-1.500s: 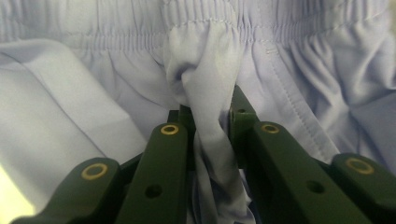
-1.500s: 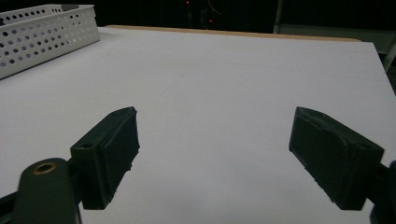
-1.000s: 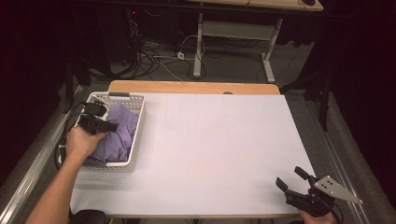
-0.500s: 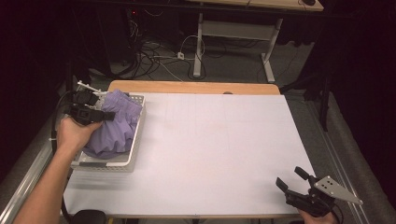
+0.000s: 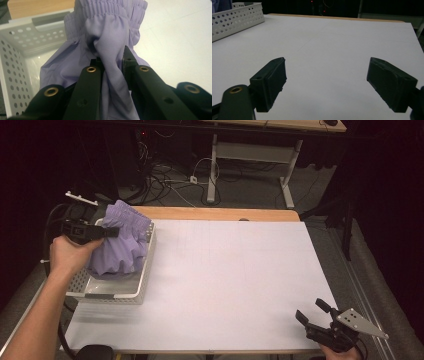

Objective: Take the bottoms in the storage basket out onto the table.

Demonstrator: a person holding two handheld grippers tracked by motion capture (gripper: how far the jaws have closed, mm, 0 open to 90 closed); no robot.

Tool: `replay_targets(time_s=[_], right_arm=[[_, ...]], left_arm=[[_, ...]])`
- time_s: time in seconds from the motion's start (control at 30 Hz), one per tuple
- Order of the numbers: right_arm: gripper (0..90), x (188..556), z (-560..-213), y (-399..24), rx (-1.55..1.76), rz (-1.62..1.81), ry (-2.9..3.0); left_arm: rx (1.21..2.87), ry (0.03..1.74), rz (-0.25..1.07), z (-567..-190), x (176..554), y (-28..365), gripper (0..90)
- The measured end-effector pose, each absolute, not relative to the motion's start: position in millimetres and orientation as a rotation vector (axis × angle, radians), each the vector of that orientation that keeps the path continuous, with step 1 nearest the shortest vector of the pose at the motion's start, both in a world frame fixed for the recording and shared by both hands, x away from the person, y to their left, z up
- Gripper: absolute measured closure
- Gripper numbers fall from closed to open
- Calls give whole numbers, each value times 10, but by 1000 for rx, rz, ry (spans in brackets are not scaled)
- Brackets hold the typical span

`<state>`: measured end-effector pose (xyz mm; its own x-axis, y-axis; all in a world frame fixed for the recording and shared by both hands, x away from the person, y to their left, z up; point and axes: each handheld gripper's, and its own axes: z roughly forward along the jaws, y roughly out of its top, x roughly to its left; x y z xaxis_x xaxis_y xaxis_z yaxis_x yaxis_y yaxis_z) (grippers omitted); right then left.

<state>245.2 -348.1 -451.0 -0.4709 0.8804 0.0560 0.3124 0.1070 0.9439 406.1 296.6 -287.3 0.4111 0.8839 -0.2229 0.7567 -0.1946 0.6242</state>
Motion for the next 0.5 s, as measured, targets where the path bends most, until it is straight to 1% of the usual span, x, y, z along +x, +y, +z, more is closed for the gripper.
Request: replay_targets(time_s=[0.5], right_arm=[[168,2462,-4513,-3488,1161,1370,1854]], left_arm=[[1953,1304,238,-2582,4001,2888,792]])
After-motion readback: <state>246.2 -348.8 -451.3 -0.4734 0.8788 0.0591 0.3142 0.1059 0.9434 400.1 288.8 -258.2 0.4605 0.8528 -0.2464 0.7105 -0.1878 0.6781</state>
